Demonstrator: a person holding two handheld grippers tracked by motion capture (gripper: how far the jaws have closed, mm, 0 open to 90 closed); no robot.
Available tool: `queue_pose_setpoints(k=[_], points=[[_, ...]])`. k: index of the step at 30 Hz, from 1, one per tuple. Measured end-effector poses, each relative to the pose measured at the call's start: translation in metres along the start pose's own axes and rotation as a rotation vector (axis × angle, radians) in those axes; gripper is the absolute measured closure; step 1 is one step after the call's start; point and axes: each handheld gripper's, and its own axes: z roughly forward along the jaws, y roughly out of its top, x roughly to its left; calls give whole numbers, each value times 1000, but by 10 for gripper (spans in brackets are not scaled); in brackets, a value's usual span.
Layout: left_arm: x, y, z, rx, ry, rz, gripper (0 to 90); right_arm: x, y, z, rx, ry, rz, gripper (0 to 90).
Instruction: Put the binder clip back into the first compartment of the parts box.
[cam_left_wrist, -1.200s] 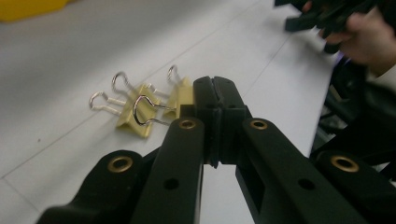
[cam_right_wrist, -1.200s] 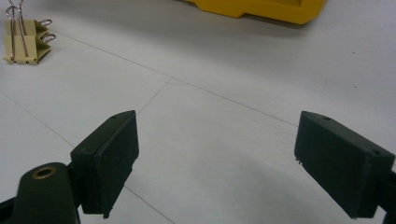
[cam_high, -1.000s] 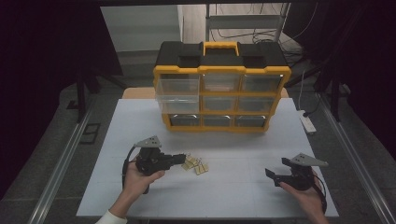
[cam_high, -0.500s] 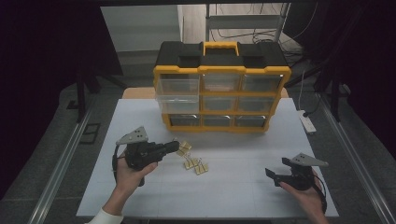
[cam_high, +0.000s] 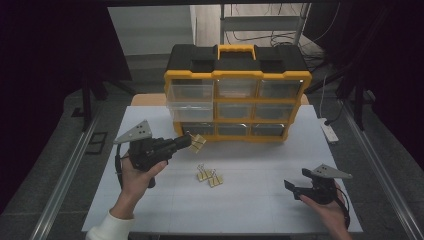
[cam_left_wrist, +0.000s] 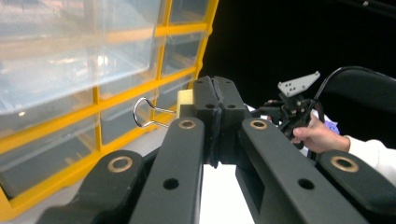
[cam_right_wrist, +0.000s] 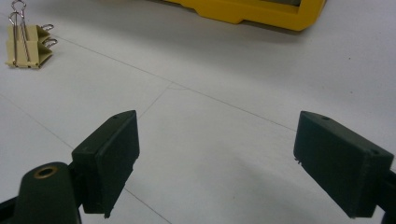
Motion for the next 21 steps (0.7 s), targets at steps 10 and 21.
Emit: queue_pose_setpoints(k=[10,21], points=[[3,16,-1,-37,5,-2,898,0,0,-1,0,-9,3,143],[5,37,0,-62,11,15,898,-1,0,0,2,-9,5,143]])
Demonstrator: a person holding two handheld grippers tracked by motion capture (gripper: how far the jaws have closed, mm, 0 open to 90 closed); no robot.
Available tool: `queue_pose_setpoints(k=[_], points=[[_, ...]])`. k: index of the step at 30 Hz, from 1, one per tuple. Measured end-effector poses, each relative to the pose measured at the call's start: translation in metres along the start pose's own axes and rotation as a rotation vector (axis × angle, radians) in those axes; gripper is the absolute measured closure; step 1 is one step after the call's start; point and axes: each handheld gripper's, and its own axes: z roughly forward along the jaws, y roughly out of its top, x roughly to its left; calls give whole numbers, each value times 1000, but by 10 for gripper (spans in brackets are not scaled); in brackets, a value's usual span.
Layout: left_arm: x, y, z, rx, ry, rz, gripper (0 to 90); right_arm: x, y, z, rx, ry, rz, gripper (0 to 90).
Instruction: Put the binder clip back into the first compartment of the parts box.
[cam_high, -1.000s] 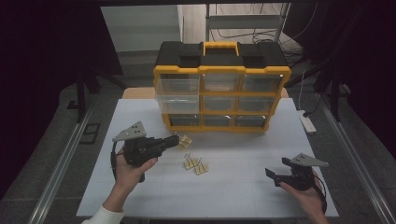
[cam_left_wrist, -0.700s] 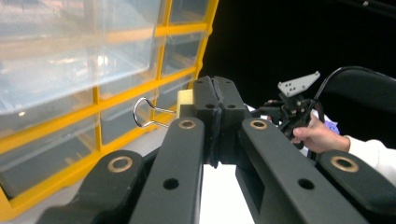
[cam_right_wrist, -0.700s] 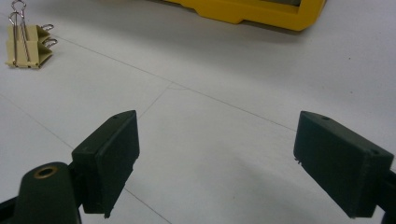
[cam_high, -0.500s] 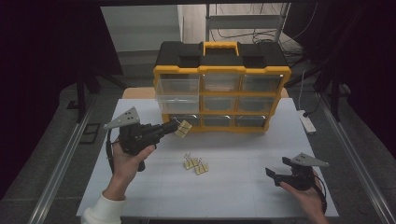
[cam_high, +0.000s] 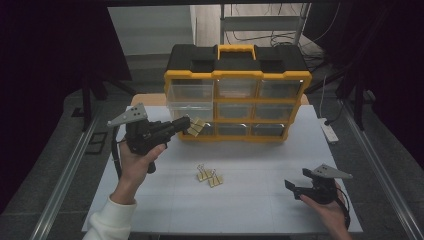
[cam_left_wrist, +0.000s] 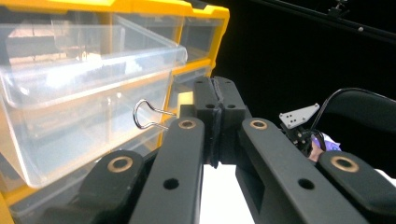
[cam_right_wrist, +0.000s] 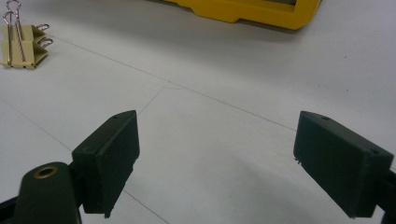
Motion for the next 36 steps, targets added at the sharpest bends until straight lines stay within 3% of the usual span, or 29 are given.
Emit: queue_pose_setpoints(k=[24,36], points=[[2,36,0,-43,40,42,898,-1,0,-1,-6,-9,-1,145],[11,54,2,-65,46,26,898,-1,0,0,-4,-6,1,145]])
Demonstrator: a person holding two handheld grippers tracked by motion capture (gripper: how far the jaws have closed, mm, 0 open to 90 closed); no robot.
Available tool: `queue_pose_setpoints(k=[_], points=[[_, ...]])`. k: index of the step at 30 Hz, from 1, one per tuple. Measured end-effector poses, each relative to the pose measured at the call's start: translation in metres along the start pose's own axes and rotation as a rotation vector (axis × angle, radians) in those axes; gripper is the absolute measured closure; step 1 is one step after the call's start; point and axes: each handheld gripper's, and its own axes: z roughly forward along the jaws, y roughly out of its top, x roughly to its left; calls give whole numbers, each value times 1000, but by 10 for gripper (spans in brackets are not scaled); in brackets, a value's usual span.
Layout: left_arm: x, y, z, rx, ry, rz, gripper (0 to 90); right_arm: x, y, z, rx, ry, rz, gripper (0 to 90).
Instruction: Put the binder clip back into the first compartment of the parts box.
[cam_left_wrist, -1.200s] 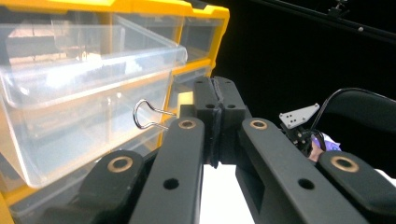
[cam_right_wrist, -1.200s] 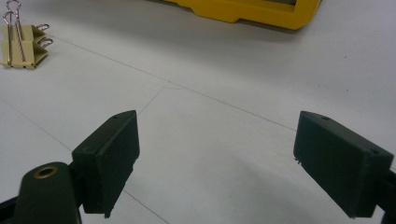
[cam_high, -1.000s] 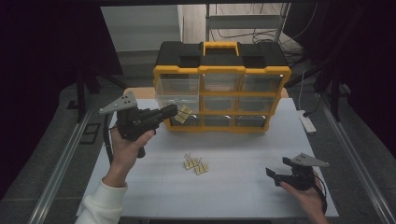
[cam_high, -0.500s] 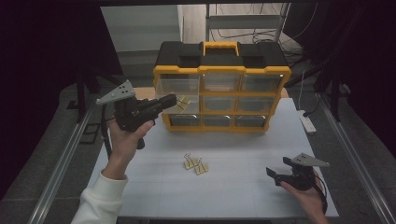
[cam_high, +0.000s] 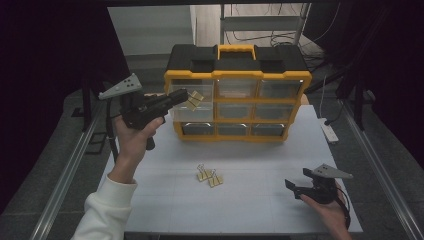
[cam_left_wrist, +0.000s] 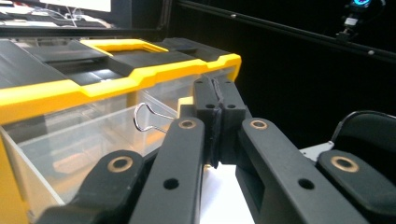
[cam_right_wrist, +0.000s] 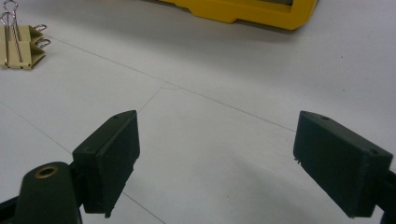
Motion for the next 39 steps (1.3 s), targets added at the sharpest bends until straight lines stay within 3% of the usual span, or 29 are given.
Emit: queue_pose_setpoints(k=[13,14,19,22,23,24,25,27,39], points=[[13,19,19,16,85,26,898,0,0,0,2,1,-2,145],[16,20,23,17,108,26,897,0,0,1,3,2,-2,145],[24,17,30,41,134,2,888,0,0,1,4,3,-2,145],[29,11,33,57,140,-14,760,0,0,1,7,6,0,145],[27,7,32,46,150,4,609,0,-1,1,9,8,-1,145],[27,7,32,46,150,4,545,0,-1,1,9,8,-1,145],[25,6,31,46,148,9,545,0,-1,1,11,9,0,145],[22,4,29,51,134,23,423,0,0,2,12,8,-2,144],[5,-12,7,72,36,47,298,1,-1,2,17,12,-6,144]])
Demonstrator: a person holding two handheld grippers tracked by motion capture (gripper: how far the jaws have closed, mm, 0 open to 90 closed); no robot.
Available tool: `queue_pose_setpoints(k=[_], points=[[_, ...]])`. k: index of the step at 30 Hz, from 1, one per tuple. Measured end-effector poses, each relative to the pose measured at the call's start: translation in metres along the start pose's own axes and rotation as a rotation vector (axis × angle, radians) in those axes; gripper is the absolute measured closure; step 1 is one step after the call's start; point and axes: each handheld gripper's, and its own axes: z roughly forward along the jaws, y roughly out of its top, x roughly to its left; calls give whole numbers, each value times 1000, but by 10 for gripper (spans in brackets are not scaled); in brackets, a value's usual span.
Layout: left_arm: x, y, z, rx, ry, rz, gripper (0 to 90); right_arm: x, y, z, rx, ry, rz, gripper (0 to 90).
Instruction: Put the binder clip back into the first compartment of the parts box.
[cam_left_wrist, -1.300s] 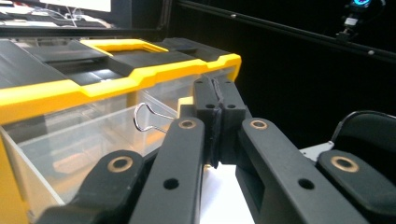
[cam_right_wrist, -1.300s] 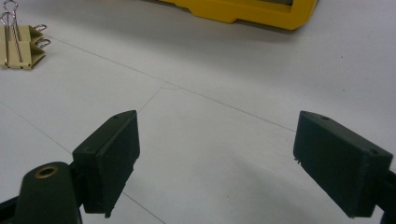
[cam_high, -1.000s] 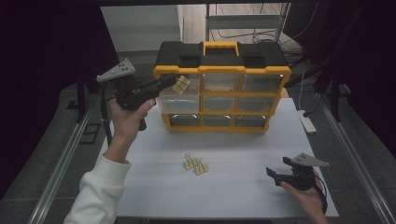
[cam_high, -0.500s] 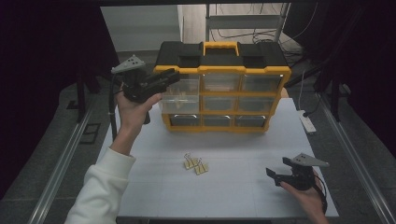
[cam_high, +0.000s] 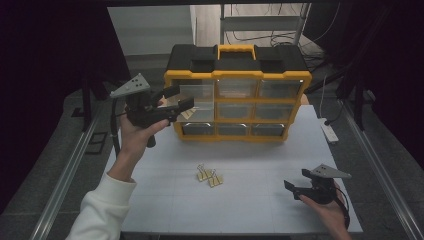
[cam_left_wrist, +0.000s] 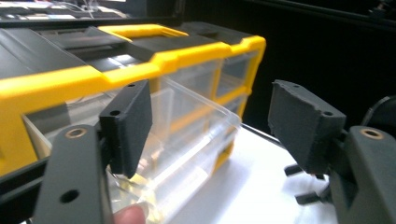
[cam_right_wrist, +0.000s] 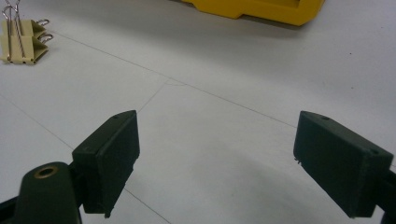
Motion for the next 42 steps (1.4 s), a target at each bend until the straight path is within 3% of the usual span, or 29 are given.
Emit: queue_pose_setpoints(k=[8,22,23,31,35,38,42], points=[[-13,-18,-10,43,-27,19,223,1,0,0,2,3,0,143],[-28,-67,-8,105,-23,41,226,1,0,0,1,-2,0,143],[-28,-76,-7,104,-28,34,227,1,0,0,0,0,-1,143],[-23,-98,-5,105,-53,-19,238,0,0,1,1,-4,-2,143],[-20,-110,0,144,-53,-32,242,0,0,1,2,-8,2,143],[-18,-121,4,186,-21,-33,245,0,0,1,1,-8,-1,143],[-13,-134,9,226,-10,-60,245,0,0,1,2,-8,-7,143]])
